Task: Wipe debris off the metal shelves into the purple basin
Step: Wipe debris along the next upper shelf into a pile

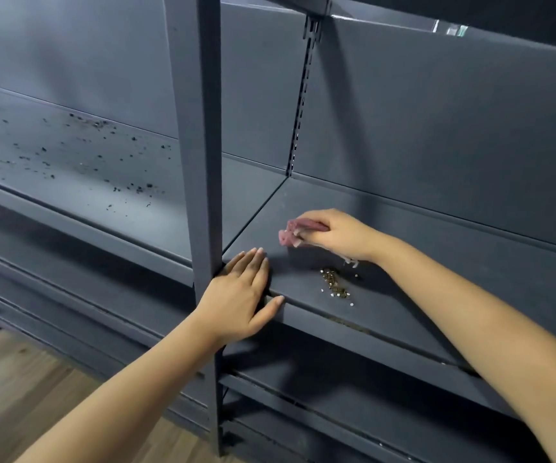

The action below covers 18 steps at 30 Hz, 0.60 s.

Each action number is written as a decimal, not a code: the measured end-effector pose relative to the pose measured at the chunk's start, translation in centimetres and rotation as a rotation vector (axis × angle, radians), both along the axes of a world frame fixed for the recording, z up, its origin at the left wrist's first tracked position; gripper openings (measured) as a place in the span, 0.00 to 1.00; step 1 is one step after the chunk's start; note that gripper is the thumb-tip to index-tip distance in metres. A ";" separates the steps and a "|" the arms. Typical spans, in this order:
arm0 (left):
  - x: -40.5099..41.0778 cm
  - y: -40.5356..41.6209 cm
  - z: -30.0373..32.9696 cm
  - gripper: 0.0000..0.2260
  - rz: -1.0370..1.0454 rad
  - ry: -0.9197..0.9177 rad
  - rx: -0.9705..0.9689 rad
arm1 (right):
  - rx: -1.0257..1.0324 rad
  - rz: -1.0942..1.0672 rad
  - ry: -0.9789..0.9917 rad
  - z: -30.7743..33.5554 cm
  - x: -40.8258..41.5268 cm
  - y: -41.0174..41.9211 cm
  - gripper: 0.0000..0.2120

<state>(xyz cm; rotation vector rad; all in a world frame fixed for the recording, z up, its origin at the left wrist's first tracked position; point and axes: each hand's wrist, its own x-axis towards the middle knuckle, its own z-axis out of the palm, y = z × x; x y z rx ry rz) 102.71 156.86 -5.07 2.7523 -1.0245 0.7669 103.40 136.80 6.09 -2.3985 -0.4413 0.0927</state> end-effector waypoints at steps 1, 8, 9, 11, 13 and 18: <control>0.1 0.0 -0.1 0.37 0.007 0.000 0.001 | -0.084 0.030 -0.011 -0.2 0.1 0.9 0.08; 0.5 -0.1 -0.5 0.38 0.015 -0.012 0.031 | -0.494 0.101 -0.071 -2.4 -1.6 0.6 0.14; 0.5 -0.1 -0.5 0.38 0.015 -0.011 0.031 | -0.520 0.111 -0.076 -2.3 -2.2 0.1 0.12; 0.5 -0.2 -0.6 0.38 0.022 -0.012 0.035 | -0.587 0.130 -0.100 -2.3 -3.2 -1.1 0.11; 0.5 -0.3 -0.6 0.38 0.029 -0.001 0.035 | -0.610 0.136 -0.111 -2.5 -3.8 -2.1 0.12; 0.3 -0.6 -0.4 0.37 0.023 -0.003 0.010 | -0.408 0.039 -0.182 -2.5 -4.5 -3.6 0.16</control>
